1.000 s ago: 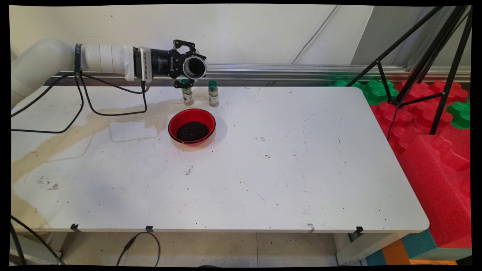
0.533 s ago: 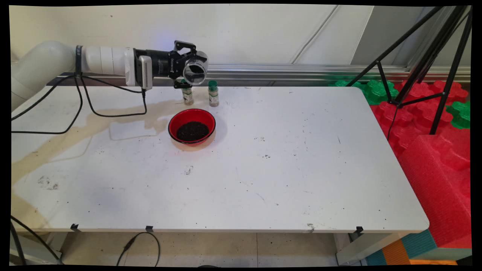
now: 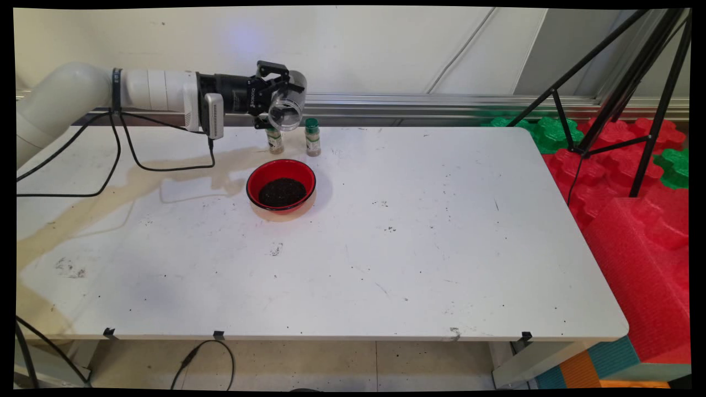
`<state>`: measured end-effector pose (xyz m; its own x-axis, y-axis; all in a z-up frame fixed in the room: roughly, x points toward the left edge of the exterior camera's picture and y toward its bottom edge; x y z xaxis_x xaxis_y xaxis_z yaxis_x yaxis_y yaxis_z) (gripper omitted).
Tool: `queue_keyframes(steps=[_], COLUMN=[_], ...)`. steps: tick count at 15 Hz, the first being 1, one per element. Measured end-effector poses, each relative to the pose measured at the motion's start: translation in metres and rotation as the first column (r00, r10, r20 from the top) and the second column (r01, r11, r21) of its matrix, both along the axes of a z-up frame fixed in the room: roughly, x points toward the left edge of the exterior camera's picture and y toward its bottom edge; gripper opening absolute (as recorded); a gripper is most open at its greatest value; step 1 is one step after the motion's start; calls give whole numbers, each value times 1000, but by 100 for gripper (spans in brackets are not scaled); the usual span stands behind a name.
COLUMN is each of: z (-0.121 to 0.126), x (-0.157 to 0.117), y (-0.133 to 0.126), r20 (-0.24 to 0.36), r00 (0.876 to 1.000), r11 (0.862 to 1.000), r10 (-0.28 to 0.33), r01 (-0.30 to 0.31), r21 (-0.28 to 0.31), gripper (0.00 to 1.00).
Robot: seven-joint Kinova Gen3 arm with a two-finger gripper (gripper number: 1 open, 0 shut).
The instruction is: Pour the black seasoning powder in the red bowl
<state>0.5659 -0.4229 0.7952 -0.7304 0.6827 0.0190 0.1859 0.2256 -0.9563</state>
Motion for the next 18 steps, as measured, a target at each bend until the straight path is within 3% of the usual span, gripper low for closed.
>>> queue_keyframes(steps=[9, 18], z=[-2, -5], x=[1, 0], y=[1, 4], r20=[112, 222], r00=[992, 970], r11=[992, 972], r10=[-55, -102], r01=[67, 145], r21=[-104, -186], gripper=[0, 0])
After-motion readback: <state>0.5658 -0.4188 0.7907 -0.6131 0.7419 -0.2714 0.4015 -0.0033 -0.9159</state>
